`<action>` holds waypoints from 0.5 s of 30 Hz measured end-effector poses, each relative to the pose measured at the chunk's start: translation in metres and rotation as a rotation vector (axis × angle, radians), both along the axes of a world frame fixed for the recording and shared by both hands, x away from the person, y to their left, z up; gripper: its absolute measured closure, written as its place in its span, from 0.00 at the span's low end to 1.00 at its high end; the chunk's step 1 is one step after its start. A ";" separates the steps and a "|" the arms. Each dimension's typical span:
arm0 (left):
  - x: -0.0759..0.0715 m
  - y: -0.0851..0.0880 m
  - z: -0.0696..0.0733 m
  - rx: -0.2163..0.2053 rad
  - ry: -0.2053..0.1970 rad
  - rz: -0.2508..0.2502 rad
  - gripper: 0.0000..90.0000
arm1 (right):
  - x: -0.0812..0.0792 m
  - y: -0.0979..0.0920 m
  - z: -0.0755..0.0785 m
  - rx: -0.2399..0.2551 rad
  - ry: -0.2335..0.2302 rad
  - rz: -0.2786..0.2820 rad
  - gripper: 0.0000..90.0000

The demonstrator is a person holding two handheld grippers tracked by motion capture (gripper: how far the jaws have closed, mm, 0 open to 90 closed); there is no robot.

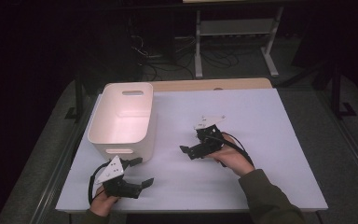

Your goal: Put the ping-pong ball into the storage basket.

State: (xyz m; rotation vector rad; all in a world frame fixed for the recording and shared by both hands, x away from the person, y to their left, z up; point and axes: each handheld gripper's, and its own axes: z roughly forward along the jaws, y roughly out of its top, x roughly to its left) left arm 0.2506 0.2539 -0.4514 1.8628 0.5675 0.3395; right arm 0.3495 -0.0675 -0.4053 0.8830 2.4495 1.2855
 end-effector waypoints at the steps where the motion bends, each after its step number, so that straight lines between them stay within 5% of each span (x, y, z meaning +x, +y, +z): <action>1: 0.000 0.000 0.000 0.001 0.000 0.000 0.16 | -0.001 -0.002 -0.001 -0.001 -0.003 -0.003 0.07; 15: 0.000 0.000 0.000 0.000 0.001 0.000 0.16 | -0.013 -0.022 -0.013 -0.010 0.003 -0.036 0.02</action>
